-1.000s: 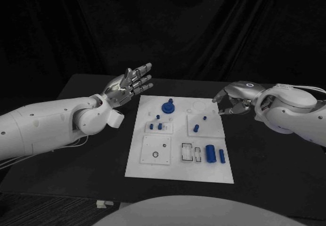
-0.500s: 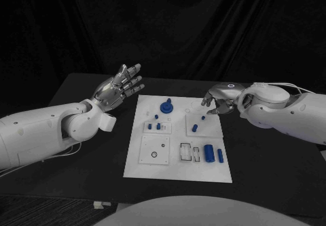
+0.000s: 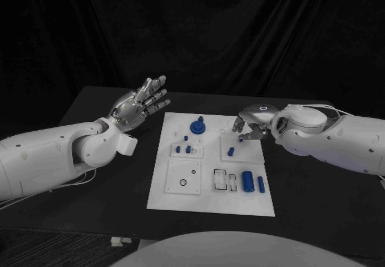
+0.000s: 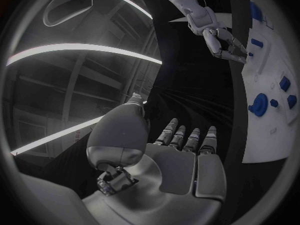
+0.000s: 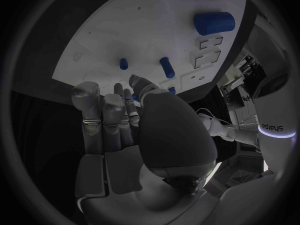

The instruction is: Assemble the parts on the task board

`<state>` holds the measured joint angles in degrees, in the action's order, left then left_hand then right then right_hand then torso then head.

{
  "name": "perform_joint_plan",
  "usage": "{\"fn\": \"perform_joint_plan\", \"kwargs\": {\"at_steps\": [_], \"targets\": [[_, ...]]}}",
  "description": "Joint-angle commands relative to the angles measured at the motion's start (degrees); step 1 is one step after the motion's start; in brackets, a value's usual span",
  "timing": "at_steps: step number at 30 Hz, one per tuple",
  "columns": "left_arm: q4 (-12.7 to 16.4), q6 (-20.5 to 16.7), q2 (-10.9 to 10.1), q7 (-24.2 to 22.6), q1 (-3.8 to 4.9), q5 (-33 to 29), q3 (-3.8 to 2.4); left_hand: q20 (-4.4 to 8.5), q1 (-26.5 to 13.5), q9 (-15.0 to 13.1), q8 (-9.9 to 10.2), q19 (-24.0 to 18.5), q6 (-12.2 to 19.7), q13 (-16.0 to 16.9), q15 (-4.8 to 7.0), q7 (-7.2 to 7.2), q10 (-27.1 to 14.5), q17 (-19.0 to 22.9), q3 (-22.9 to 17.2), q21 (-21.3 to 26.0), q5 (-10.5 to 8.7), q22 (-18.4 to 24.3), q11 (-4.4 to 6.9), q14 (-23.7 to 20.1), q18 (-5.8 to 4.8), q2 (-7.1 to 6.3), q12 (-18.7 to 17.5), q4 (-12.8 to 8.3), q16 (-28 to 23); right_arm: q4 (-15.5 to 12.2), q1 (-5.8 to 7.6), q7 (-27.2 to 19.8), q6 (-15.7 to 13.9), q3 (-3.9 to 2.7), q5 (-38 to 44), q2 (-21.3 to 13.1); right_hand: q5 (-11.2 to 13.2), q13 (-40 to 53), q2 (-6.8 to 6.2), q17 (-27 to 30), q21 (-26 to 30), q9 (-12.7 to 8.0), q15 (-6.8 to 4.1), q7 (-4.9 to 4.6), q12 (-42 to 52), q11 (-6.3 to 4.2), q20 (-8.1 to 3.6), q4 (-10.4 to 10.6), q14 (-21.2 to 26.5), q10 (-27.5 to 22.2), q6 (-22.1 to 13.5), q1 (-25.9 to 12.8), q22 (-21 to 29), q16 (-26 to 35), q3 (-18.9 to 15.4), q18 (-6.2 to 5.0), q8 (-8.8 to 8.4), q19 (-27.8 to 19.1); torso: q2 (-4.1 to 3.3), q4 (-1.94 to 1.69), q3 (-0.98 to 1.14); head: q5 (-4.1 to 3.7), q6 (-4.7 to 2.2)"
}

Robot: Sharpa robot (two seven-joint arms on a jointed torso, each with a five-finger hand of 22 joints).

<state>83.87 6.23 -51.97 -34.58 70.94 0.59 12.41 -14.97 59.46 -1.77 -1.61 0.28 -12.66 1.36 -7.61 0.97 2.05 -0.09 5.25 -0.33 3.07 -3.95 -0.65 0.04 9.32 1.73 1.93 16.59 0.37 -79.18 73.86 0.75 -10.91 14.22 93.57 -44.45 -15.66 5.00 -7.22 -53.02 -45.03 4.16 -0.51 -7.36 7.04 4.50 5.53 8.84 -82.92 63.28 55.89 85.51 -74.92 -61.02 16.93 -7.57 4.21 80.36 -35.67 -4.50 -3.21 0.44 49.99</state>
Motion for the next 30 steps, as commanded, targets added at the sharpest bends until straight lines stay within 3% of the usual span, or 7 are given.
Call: {"fn": "perform_joint_plan", "kwargs": {"at_steps": [1, 6, 15, 16, 20, 26, 30], "targets": [[0.3, 0.3, 0.0, -1.4, -0.08, -0.6, -0.06, -0.76, 3.4, 0.0, -0.3, 0.1, -0.7, -0.3, -0.52, 0.06, -0.1, 0.1, 1.1, -0.2, 6.63, -0.4, -0.86, 0.0, 1.01, 2.06, 0.7, -0.1, -0.4, 0.7, -0.43, 0.1, 1.1, -0.04, 0.5, 0.3, -0.2, -0.1, -0.53, 0.2, 0.6, 0.1, -0.18, -0.15, -0.3, -0.01, -0.41, 0.2, 0.1, 0.6, 0.5, -0.3, -5.7, 0.2, 0.3, 0.51, 0.14, -0.2, 0.07, 0.0, 0.02, 0.18, 0.01], [0.3, 0.6, -0.1, -1.2, -0.1, -0.6, -0.06, -1.02, 9.7, -0.2, -0.6, 0.4, -1.9, -0.4, -0.99, -0.8, -0.5, 0.1, 3.7, -0.3, 19.11, -0.4, -0.77, 0.0, 1.0, 6.11, 1.8, -3.3, -0.4, 1.0, -0.7, 0.1, 1.5, -0.04, 0.5, 0.2, 0.8, -0.5, -1.23, 0.4, 0.9, 0.1, 0.02, -0.26, -0.6, 0.11, -0.29, 1.2, 0.3, 0.6, 0.7, -2.4, -5.6, 0.4, 0.1, 0.52, -0.07, -0.3, 0.01, -0.12, 0.07, 0.02, 0.01], [0.2, 1.0, -0.1, -1.2, -0.13, -0.6, -0.06, -1.09, 13.6, -0.3, -0.9, 0.6, -2.9, -0.4, -1.23, -1.28, -0.6, 0.1, 3.4, -0.4, 37.38, 0.0, -0.9, 0.0, 0.98, 8.36, 2.3, -6.8, -0.4, 1.4, -0.84, 0.1, 1.9, -0.04, 0.5, 0.1, 2.3, -0.6, -1.59, 0.7, 1.5, 0.0, 0.0, -0.32, -0.8, 0.07, -0.23, 2.1, 0.4, 0.6, 0.4, -4.7, -5.5, 0.6, -0.7, 0.43, -0.38, -0.5, 0.06, 0.07, 0.05, -0.16, 0.01], [0.1, 1.1, -0.1, -1.2, -0.14, -0.6, -0.06, -1.07, 14.6, -0.4, -1.1, 0.7, -3.8, -0.3, -1.28, -1.74, -0.6, 0.1, 1.5, -0.4, 51.86, -0.1, -0.78, 0.0, 0.98, 8.5, 2.4, -6.6, -0.4, 1.5, -0.85, 0.1, 2.0, -0.04, 0.5, 0.0, 2.2, -0.6, -1.55, 0.6, 1.5, 0.0, -0.01, -0.31, -0.8, 0.07, -0.23, 2.1, 0.4, 0.6, 0.4, -4.7, -5.5, 0.6, -0.7, 0.43, -0.37, -0.5, 0.09, 0.07, 0.05, -0.11, 0.01], [0.1, 1.1, 0.0, -1.1, -0.16, -0.6, -0.06, -1.27, 14.9, -0.6, -1.8, 1.0, -5.6, -0.3, -1.79, -2.53, -0.4, 0.1, -2.6, -0.5, 63.23, -0.2, -0.95, 0.0, 0.96, 8.1, 2.6, -7.9, -0.4, 1.6, -0.92, 0.1, 2.0, -0.04, 0.5, 0.0, 2.1, -0.6, -1.47, 0.6, 1.4, 0.0, -0.01, -0.28, -0.9, 0.05, -0.23, 2.0, 0.4, 0.6, 0.5, -4.6, -5.5, 0.6, -0.6, 0.44, -0.32, -0.5, 0.15, 0.22, 0.01, 0.21, 0.01], [0.0, 1.0, 0.0, -0.9, -0.19, -0.6, -0.06, -1.49, 13.9, -0.8, -2.4, 1.6, -6.8, -0.2, -2.2, -3.49, -0.2, 0.0, -5.6, -0.7, 59.62, -0.7, -1.09, 0.1, 0.94, 7.78, 3.1, -9.7, -0.3, 1.8, -1.18, 0.1, 2.2, -0.04, 0.5, 0.0, 1.5, -0.6, -1.35, 0.8, 1.6, 0.1, -0.09, -0.09, -0.8, -0.03, -0.27, 1.6, 0.6, 0.8, 0.8, -4.2, -5.5, 0.7, -0.3, 0.4, -0.19, -0.6, 0.15, 0.15, 0.02, 0.27, 0.01], [-0.1, 0.9, 0.0, -0.9, -0.21, -0.6, -0.06, -1.6, 14.0, -0.9, -3.2, 2.4, -7.9, 0.0, -2.65, -4.04, 0.4, -0.2, -3.4, -0.9, 31.86, -1.0, -1.65, 0.6, 0.84, 6.57, 4.0, -4.3, 0.0, 2.3, -1.58, 0.0, 2.2, -0.04, 0.5, 0.2, -0.7, -0.7, -1.15, 1.0, 2.0, 0.5, -0.13, -0.11, -0.8, -0.04, -0.33, 0.5, 0.7, 1.1, 2.1, -3.1, -5.5, 0.9, 0.8, 0.37, 0.31, -0.7, 0.17, 0.12, 0.03, 0.29, 0.01]]}}
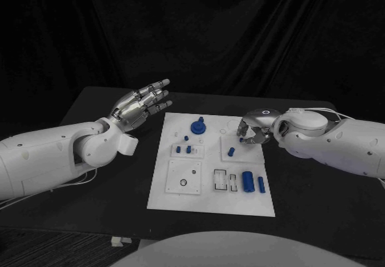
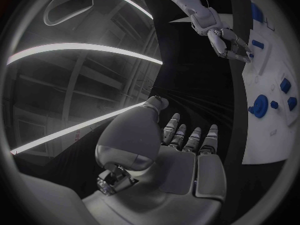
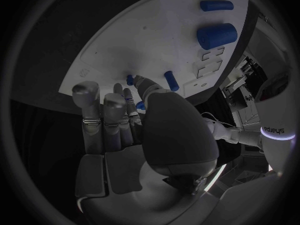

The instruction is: Assemble the parts on the task board

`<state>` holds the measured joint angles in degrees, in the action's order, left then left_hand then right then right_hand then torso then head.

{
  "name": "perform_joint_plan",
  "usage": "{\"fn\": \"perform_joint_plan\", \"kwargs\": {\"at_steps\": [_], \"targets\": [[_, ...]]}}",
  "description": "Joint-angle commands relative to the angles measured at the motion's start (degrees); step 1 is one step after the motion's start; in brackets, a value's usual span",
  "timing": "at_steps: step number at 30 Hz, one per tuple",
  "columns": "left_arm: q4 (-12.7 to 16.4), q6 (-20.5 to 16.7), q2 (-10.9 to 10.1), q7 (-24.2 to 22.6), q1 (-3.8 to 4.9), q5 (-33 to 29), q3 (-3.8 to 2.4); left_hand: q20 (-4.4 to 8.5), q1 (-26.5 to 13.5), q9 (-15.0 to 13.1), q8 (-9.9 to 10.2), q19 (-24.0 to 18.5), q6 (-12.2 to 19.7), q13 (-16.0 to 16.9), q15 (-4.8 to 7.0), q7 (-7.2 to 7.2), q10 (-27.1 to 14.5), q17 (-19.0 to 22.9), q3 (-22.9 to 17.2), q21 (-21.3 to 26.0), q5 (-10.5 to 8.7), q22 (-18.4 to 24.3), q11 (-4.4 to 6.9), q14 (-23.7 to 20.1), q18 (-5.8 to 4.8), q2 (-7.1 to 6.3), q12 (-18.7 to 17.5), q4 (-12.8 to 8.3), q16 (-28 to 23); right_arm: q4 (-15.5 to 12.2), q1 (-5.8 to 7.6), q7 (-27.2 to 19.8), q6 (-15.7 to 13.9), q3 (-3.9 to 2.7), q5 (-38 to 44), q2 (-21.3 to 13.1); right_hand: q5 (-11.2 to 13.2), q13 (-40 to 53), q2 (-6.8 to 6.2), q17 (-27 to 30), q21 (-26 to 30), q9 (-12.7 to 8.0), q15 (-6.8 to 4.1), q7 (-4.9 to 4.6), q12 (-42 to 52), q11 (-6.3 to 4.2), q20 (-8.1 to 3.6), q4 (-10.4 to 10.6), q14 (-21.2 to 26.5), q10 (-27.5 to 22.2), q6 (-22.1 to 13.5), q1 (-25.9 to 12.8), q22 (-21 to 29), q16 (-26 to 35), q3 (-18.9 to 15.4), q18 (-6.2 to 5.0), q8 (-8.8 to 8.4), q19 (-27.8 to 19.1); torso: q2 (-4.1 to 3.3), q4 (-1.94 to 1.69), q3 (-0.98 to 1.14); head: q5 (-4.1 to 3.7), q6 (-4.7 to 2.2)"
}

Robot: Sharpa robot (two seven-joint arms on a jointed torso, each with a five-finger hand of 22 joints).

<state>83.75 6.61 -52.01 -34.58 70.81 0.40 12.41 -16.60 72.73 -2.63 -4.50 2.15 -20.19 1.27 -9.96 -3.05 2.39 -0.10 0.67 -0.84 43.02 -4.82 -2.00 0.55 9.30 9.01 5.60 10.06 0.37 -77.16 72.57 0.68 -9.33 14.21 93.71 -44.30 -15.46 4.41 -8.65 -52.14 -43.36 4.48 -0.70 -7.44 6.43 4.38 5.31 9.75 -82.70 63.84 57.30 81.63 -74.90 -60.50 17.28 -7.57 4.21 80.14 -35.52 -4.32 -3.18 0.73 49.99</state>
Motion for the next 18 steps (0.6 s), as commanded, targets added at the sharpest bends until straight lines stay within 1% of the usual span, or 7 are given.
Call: {"fn": "perform_joint_plan", "kwargs": {"at_steps": [1, 2, 3, 8, 12, 15, 18], "targets": [[0.1, 0.5, 0.1, -0.8, -0.08, -0.4, -0.05, 0.01, 1.9, 0.0, -0.5, 0.6, -0.2, 0.0, -0.39, -0.02, 0.0, -0.2, 2.3, -0.4, -9.54, -0.1, -0.43, 0.1, 0.82, -0.97, 0.5, 3.6, 0.0, 0.4, -0.37, 0.0, 0.6, -0.03, 0.4, 0.1, -1.1, -0.1, 0.29, 0.1, 0.3, 0.2, 0.07, -0.05, -0.2, 0.08, -0.11, -0.6, 0.6, 0.5, 0.8, 0.8, -5.5, 0.4, 0.6, 0.38, 0.31, -0.5, 0.03, -0.06, -0.01, 0.1, 0.01], [0.0, 0.6, 0.1, -0.8, -0.08, -0.4, -0.05, -0.02, 3.0, 0.0, -0.7, 0.7, -0.2, 0.1, -0.48, -0.12, 0.1, -0.2, 3.1, -0.5, -10.95, -0.1, -0.47, 0.2, 0.79, -1.03, 0.6, 4.3, 0.1, 0.4, -0.45, 0.0, 0.5, -0.03, 0.4, 0.1, -1.4, -0.1, 0.29, 0.2, 0.4, 0.2, 0.07, -0.06, -0.2, 0.08, -0.12, -0.7, 0.6, 0.6, 0.8, 1.0, -5.5, 0.5, 0.7, 0.36, 0.28, -0.5, 0.03, -0.06, 0.0, 0.11, 0.01], [0.0, 0.6, 0.1, -0.8, -0.08, -0.4, -0.05, -0.04, 3.7, 0.0, -0.9, 0.9, -0.6, 0.1, -0.55, -0.28, 0.1, -0.3, 3.2, -0.6, -10.99, -0.3, -0.47, 0.4, 0.82, -0.7, 0.8, 4.5, 0.2, 0.5, -0.52, 0.0, 0.5, -0.03, 0.3, 0.1, -1.4, -0.1, 0.3, 0.2, 0.4, 0.2, 0.07, -0.06, -0.2, 0.08, -0.12, -0.7, 0.6, 0.6, 0.8, 1.0, -5.5, 0.4, 0.8, 0.36, 0.28, -0.5, 0.03, -0.09, 0.01, 0.11, 0.01], [0.0, 0.7, 0.1, -0.5, -0.09, -0.4, -0.05, -0.1, 5.2, -0.1, -1.5, 1.3, -1.7, 0.1, -0.75, -0.79, 0.2, -0.3, 3.3, -0.7, -8.39, -0.5, -0.51, 0.7, 0.75, 0.32, 1.0, 5.1, 0.3, 0.8, -0.84, -0.3, 0.2, -0.03, -0.1, 0.2, -1.9, -0.1, 0.45, 0.1, 0.2, 0.6, 0.15, -0.28, 0.1, 0.05, -0.11, -1.5, 0.6, 1.6, 2.1, 1.4, -5.5, 0.3, 1.8, 0.41, 0.69, -0.5, 0.06, -0.09, -0.05, 0.32, 0.01], [-0.2, 0.8, 0.1, -0.2, -0.1, -0.4, -0.05, -0.11, 4.5, -0.1, -1.9, 1.5, -1.9, 0.1, -0.81, -1.02, 0.3, -0.4, 4.9, -0.8, -11.53, -0.4, -0.75, 0.8, 0.65, 0.76, 1.2, 6.6, 0.3, 1.0, -1.04, -0.4, 0.0, -0.03, -0.1, 0.3, -1.8, -0.1, 0.47, 0.0, 0.1, 0.7, 0.13, -0.27, 0.2, 0.01, -0.11, -1.7, 0.6, 2.0, 2.4, 1.5, -5.6, 0.3, 2.0, 0.42, 0.81, -0.5, 0.07, -0.08, -0.04, 0.22, 0.01], [-0.3, 0.8, 0.2, -0.1, -0.11, -0.4, -0.05, -0.12, 2.2, -0.1, -2.1, 1.6, -1.9, 0.1, -0.84, -1.07, 0.3, -0.4, 6.2, -0.8, -12.49, -0.3, -0.81, 0.8, 0.6, 2.21, 1.3, 6.8, 0.3, 1.3, -1.23, -0.5, -0.2, -0.03, -0.2, 0.6, -1.4, 0.0, 0.69, -0.2, -0.1, 0.9, 0.09, -0.25, 0.3, -0.06, -0.14, -1.9, 0.5, 2.4, 3.0, 1.7, -5.6, 0.1, 2.3, 0.43, 0.98, -0.4, 0.06, -0.14, -0.01, 0.16, 0.01], [-0.4, 0.9, 0.2, 0.1, -0.12, -0.4, -0.05, -0.13, 1.0, -0.1, -2.1, 1.6, -1.7, 0.1, -0.86, -0.98, 0.3, -0.4, 7.0, -0.9, -13.1, -0.3, -0.82, 0.9, 0.59, 2.84, 1.3, 6.8, 0.3, 1.5, -1.43, -0.7, -0.4, -0.03, -0.2, 0.7, -1.2, 0.0, 0.79, -0.1, -0.2, 1.0, 0.07, -0.21, 0.4, -0.1, -0.15, -2.0, 0.5, 2.7, 3.3, 1.7, -5.6, 0.1, 2.5, 0.44, 1.1, -0.4, 0.03, -0.08, -0.03, 0.29, 0.01]]}}
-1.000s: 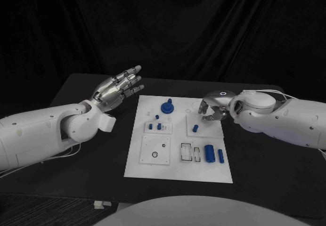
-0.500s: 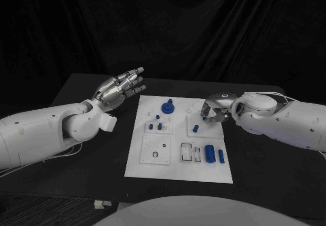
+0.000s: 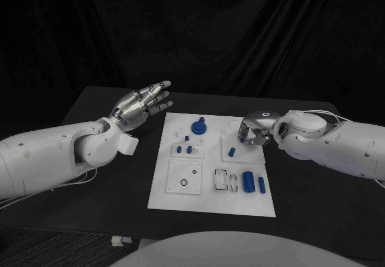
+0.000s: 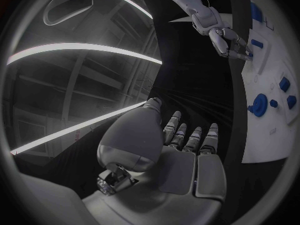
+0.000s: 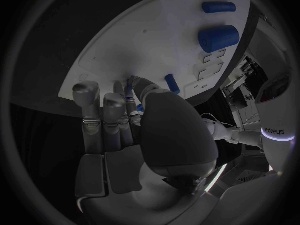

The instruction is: Assemble the parts on the task board

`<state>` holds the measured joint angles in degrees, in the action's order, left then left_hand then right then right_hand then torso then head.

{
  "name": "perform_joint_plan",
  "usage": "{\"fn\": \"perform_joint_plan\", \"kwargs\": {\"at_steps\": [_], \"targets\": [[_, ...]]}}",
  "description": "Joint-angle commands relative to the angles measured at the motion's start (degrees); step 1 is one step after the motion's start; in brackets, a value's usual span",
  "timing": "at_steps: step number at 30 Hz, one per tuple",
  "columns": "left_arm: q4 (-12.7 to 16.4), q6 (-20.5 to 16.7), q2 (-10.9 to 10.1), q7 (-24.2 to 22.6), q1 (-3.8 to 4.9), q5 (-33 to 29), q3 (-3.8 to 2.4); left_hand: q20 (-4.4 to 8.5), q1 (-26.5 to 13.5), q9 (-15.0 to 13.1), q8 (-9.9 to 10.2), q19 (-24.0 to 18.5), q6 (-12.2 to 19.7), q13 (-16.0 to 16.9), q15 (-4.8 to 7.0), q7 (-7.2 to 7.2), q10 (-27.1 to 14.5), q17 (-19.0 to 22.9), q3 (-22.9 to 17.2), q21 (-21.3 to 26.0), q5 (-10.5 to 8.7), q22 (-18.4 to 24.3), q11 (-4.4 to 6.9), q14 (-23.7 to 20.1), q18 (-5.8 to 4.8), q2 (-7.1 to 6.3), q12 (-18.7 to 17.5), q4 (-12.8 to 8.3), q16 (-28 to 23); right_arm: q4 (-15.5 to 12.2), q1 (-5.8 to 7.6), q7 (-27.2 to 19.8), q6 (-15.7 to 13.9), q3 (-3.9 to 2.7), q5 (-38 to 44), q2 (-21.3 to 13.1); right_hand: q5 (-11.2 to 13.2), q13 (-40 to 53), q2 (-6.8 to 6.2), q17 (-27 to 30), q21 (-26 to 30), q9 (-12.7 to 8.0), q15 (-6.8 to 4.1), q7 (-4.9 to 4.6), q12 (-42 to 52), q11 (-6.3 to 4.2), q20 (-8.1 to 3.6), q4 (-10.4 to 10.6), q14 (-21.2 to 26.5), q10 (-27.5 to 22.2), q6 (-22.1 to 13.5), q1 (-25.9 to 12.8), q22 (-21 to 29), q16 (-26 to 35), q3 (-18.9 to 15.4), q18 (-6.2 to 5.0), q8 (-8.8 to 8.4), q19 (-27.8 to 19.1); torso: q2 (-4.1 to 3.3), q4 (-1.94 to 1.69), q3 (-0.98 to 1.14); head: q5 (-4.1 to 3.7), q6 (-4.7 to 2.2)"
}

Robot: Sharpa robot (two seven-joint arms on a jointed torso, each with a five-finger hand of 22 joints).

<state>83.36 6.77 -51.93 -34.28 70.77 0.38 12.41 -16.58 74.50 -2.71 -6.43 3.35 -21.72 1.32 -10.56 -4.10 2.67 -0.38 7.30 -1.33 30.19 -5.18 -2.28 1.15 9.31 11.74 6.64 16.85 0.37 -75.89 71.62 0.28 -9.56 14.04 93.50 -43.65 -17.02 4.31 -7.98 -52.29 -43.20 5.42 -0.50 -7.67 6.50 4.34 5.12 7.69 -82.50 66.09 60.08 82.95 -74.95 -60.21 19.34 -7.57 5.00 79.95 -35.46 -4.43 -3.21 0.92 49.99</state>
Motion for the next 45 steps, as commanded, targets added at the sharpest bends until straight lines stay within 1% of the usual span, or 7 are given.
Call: {"fn": "perform_joint_plan", "kwargs": {"at_steps": [1, 20, 24, 25, 35, 39, 45], "targets": [[0.0, 0.7, 0.1, -0.1, -0.09, -0.4, -0.06, -0.15, -0.8, 0.0, -0.2, 0.4, -0.2, 0.1, -0.27, 0.09, 0.0, -0.1, 0.5, -0.4, -0.38, 0.1, -0.57, 0.3, 0.59, 0.16, 0.3, 0.0, 0.4, 0.3, -0.54, -0.4, -0.3, 0.14, 0.0, 0.1, 0.5, 0.1, 0.17, -0.1, -0.4, 0.1, -0.14, 0.05, 0.4, -0.1, 0.03, -0.1, 0.3, 0.6, 0.7, 0.4, -5.6, -0.3, 0.5, 0.44, 0.35, -0.2, -0.04, 0.06, 0.0, 0.17, 0.01], [-0.8, 0.5, 0.3, 1.0, -0.67, -0.4, -0.05, -0.19, 0.9, 0.0, -0.4, 0.6, -0.1, 0.1, -0.4, 0.01, 0.0, -0.1, 0.8, -0.5, 0.64, 0.0, -0.7, 0.3, 0.51, 0.76, 0.5, -0.6, 0.4, 1.0, -1.01, -0.9, -3.0, 0.14, -0.7, 0.6, 5.2, 0.1, 1.31, -0.9, -2.0, 1.8, -1.0, 1.2, 1.3, -1.31, -0.58, -0.7, -0.4, 4.9, 4.8, -0.1, -5.9, -1.0, 0.7, 0.6, 1.61, 0.4, -0.04, 0.1, 0.0, 0.69, 0.01], [-0.9, 0.5, 0.2, 1.3, -0.73, -0.4, -0.05, -0.19, 6.4, 0.0, -0.2, 0.8, 1.0, 0.1, -0.53, -0.1, 0.1, -0.2, -1.3, -0.6, 8.72, 0.2, -0.93, 0.5, 0.3, 0.17, 0.7, -3.9, 0.4, 0.9, -1.01, -1.0, -3.7, 0.14, -0.8, 0.4, 4.8, 0.1, 1.47, -0.9, -2.2, 1.9, -1.13, 1.34, 1.2, -1.46, -0.71, -1.0, -0.5, 5.3, 5.2, 0.2, -5.9, -1.0, 0.8, 0.62, 1.71, 0.5, -0.07, 0.09, 0.01, 0.73, 0.01], [-0.9, 0.5, 0.2, 1.3, -0.75, -0.4, -0.05, -0.18, 11.0, 0.0, -0.2, 1.0, 1.0, 0.2, -0.49, -0.33, 0.2, -0.2, -5.0, -0.6, 16.91, 0.3, -1.02, 0.5, 0.16, -0.87, 0.6, -9.0, 0.4, 0.9, -1.01, -1.0, -3.9, 0.14, -0.8, 0.4, 4.6, 0.1, 1.5, -1.0, -2.2, 2.0, -1.16, 1.36, 1.2, -1.49, -0.74, -1.0, -0.5, 5.4, 5.3, 0.2, -5.9, -1.1, 0.8, 0.62, 1.72, 0.5, -0.07, 0.08, 0.02, 0.73, 0.01], [-1.1, 0.8, 0.2, 2.2, -0.82, -0.4, -0.05, -0.19, 8.7, -0.2, -0.9, 1.5, 0.9, 0.3, -0.73, -0.86, 0.7, -0.3, -13.5, -0.6, 14.07, 0.6, -1.5, 1.1, -0.05, -2.89, 1.2, -16.7, 0.7, -0.1, -0.95, -1.2, -7.1, 0.12, -1.9, -0.8, 4.4, 0.0, 1.56, -1.0, -2.6, 2.2, -1.28, 1.52, 1.2, -1.63, -0.86, -1.2, -0.6, 5.8, 5.8, 0.3, -6.0, -1.0, 0.7, 0.68, 1.91, 0.7, -0.02, 0.13, -0.01, 0.98, 0.01], [-1.2, 0.8, 0.2, 2.7, -0.84, -0.4, -0.05, -0.2, 5.0, -0.2, -1.6, 1.7, 1.0, 0.3, -0.79, -1.04, 0.8, -0.3, -12.3, -0.7, 2.68, 0.7, -1.7, 1.2, -0.27, -3.43, 1.5, -13.1, 0.8, -0.9, -0.57, -1.5, -9.1, 0.09, -3.3, -1.5, 4.2, 0.0, 1.61, -1.2, -2.9, 2.3, -1.35, 1.6, 1.2, -1.71, -0.93, -1.3, -0.7, 5.9, 6.0, 0.3, -6.0, -1.2, 0.7, 0.72, 1.96, 0.8, -0.02, 0.12, -0.01, 0.99, 0.01], [-1.3, 1.1, 0.0, 3.3, -0.85, -0.4, -0.05, -0.21, 7.3, -0.1, -2.2, 1.8, 1.4, 0.3, -0.88, -1.18, 0.9, -0.4, -13.8, -0.7, 9.05, 0.8, -1.84, 1.2, -0.5, -3.52, 1.7, -14.8, 0.9, -3.2, 1.34, -1.8, -11.9, 0.06, -4.2, -2.8, 4.0, 0.0, 1.67, -1.4, -3.3, 2.4, -1.42, 1.65, 1.1, -1.77, -1.0, -1.4, -0.9, 6.1, 6.1, 0.4, -6.1, -1.4, 0.7, 0.78, 2.01, 0.9, -0.05, 0.14, 0.04, 1.36, 0.01]]}}
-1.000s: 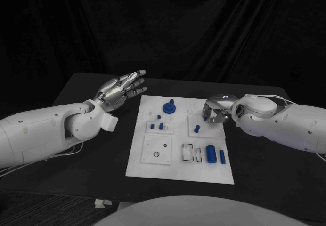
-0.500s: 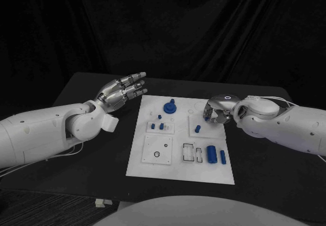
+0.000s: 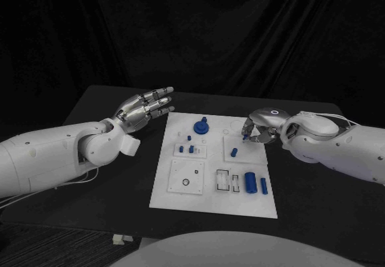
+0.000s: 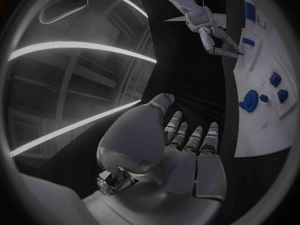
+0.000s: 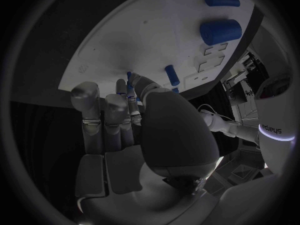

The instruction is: Assemble the parts on the task board

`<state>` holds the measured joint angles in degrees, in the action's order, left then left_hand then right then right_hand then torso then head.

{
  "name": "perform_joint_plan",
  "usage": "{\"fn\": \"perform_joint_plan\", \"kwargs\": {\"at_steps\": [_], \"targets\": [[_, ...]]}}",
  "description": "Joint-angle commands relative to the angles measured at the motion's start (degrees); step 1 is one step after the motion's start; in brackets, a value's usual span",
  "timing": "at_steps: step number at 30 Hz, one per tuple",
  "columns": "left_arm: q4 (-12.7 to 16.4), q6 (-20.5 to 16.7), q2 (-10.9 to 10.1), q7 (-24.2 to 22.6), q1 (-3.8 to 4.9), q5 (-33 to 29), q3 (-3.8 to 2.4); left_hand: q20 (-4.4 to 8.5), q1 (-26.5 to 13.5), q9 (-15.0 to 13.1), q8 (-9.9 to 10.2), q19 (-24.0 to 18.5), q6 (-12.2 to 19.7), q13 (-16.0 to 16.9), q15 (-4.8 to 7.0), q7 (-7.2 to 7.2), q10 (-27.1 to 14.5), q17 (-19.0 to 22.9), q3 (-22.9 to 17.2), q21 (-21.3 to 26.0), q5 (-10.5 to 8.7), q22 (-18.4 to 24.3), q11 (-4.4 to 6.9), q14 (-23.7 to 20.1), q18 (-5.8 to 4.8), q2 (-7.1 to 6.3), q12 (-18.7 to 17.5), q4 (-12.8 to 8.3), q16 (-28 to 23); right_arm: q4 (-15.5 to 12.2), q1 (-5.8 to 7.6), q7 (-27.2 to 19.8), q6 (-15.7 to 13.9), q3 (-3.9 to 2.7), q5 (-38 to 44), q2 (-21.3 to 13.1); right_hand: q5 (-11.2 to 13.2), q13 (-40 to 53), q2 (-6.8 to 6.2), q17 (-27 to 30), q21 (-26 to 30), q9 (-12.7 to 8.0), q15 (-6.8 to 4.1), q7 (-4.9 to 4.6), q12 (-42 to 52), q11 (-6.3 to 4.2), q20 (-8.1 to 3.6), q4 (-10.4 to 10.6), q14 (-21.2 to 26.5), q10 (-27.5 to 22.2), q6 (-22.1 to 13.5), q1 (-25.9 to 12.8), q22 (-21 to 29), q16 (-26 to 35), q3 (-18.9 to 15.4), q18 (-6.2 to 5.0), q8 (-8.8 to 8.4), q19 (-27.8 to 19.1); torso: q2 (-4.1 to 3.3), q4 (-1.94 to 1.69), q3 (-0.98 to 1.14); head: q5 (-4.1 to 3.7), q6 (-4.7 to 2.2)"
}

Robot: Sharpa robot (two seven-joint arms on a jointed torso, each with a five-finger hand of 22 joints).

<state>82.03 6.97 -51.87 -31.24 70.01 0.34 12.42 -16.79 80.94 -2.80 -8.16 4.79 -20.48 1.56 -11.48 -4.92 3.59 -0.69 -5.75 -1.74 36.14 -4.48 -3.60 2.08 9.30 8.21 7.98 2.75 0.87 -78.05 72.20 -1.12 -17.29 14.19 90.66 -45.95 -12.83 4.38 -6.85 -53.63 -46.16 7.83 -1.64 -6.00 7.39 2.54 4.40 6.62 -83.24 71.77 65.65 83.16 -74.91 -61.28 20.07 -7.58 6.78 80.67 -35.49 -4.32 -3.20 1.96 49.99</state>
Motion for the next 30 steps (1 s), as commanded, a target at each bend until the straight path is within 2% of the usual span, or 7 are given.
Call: {"fn": "perform_joint_plan", "kwargs": {"at_steps": [1, 8, 14, 21, 24, 26, 30], "targets": [[0.0, 0.9, 0.0, 0.4, -0.09, -0.4, -0.06, 0.0, 1.0, -0.1, -0.6, 0.4, 0.1, 0.1, 0.0, -0.4, 0.0, -0.1, -1.0, -0.3, 3.73, 0.2, -0.55, 0.3, -0.52, 0.02, 0.4, -0.9, 0.4, -1.6, 1.16, -0.4, -4.5, -0.09, -1.4, -0.8, -0.2, -0.1, 0.53, -0.1, -0.5, 0.0, -0.28, -0.03, 0.2, 0.04, -0.29, -0.3, -0.2, 0.4, 0.6, 0.2, -6.2, -0.4, 0.0, 0.8, 0.23, 0.3, -0.02, 0.02, 0.02, 0.47, 0.01], [0.0, 1.1, -0.1, 1.0, -0.1, -0.4, -0.05, 0.0, 1.0, -0.1, -0.8, 0.5, -0.3, 0.1, -0.05, -0.56, 0.0, -0.1, -1.2, -0.4, 4.38, 0.2, -0.6, 0.4, -0.57, 0.1, 0.5, -1.1, 0.4, -6.9, 3.41, 0.3, -4.8, -0.09, -1.5, -3.3, -0.2, -0.1, 0.42, -0.2, -0.5, 0.1, -0.3, -0.03, 0.2, 0.04, -0.32, -0.3, -0.3, 0.4, 0.6, 0.1, -6.2, -0.4, -0.1, 0.81, 0.2, 0.3, -0.01, 0.01, 0.01, 0.67, 0.01], [-0.2, 1.3, 0.0, 1.4, -0.13, -0.4, -0.05, -0.01, 1.0, -0.2, -1.1, 0.5, -0.6, 0.1, -0.08, -0.68, 0.1, -0.1, -1.4, -0.4, 4.68, 0.2, -0.72, 0.4, -0.6, 0.18, 0.6, -1.1, 0.5, -11.9, 3.84, 1.0, -2.4, -0.06, -1.6, -4.1, -0.3, -0.2, 0.28, -0.4, -0.5, 0.1, -0.31, -0.04, 0.0, 0.06, -0.35, -0.4, -0.4, 0.3, 0.5, 0.1, -6.2, -0.6, -0.2, 0.82, 0.09, 0.4, -0.05, 0.03, 0.0, 0.57, 0.01], [-0.3, 1.6, 0.2, 1.6, -0.25, -0.4, -0.05, -0.01, 0.9, -0.2, -1.2, 0.6, -0.9, 0.1, -0.1, -0.8, 0.2, -0.1, -1.5, -0.4, 4.87, 0.1, -0.8, 0.4, -0.62, 0.28, 0.7, -1.2, 0.5, -15.7, 2.55, 2.0, 0.3, -0.03, 1.1, -2.5, -0.5, -0.3, 0.13, -0.9, -1.0, 0.1, -0.28, -0.18, -0.5, 0.16, -0.39, -0.7, -0.7, 0.0, 0.2, 0.4, -6.3, -1.0, -0.1, 0.91, -0.22, 0.6, -0.07, 0.03, 0.0, 0.91, 0.01], [-0.2, 1.7, 0.3, 1.7, -0.29, -0.4, -0.05, -0.02, 0.5, -0.2, -1.3, 0.6, -0.9, 0.1, -0.08, -0.86, 0.2, -0.1, -1.4, -0.4, 4.26, 0.1, -0.9, 0.4, -0.66, 0.21, 0.7, -1.0, 0.4, -16.2, 1.58, 2.6, 1.8, -0.02, 2.7, -0.6, -0.7, -0.4, 0.08, -1.1, -1.2, 0.1, -0.27, -0.23, -0.6, 0.19, -0.4, -0.8, -0.8, 0.0, 0.0, 0.5, -6.3, -1.2, 0.0, 0.94, -0.34, 0.7, -0.08, 0.12, 0.0, 1.39, 0.01], [-0.2, 1.8, 0.3, 1.7, -0.3, -0.4, -0.05, -0.02, 0.5, -0.2, -1.3, 0.6, -0.9, 0.1, -0.08, -0.86, 0.2, -0.1, -1.4, -0.4, 4.26, 0.1, -0.9, 0.4, -0.66, 0.21, 0.7, -1.0, 0.4, -16.1, 1.03, 2.9, 2.6, -0.02, 3.2, 0.5, -0.7, -0.4, 0.04, -1.4, -1.6, 0.1, -0.25, -0.28, -0.7, 0.23, -0.41, -0.9, -0.9, -0.1, 0.0, 0.6, -6.4, -1.5, 0.0, 0.99, -0.43, 0.8, -0.1, 0.13, 0.06, 1.55, 0.01], [-0.2, 1.8, 0.5, 1.8, -0.33, -0.4, -0.05, -0.01, 0.5, -0.2, -1.3, 0.7, -0.9, 0.1, -0.07, -0.88, 0.2, -0.1, -1.5, -0.5, 4.49, 0.1, -0.92, 0.4, -0.68, 0.19, 0.8, -1.0, 0.4, -15.7, -0.08, 3.4, 3.8, -0.03, 4.6, 2.8, -0.7, -0.5, -0.09, -2.7, -2.7, 0.1, -0.14, -0.47, -1.1, 0.4, -0.38, -1.2, -1.3, -0.4, -0.4, 0.8, -6.6, -2.5, 0.1, 1.17, -0.77, 1.1, -0.01, 0.16, 0.05, 2.12, 0.01]]}}
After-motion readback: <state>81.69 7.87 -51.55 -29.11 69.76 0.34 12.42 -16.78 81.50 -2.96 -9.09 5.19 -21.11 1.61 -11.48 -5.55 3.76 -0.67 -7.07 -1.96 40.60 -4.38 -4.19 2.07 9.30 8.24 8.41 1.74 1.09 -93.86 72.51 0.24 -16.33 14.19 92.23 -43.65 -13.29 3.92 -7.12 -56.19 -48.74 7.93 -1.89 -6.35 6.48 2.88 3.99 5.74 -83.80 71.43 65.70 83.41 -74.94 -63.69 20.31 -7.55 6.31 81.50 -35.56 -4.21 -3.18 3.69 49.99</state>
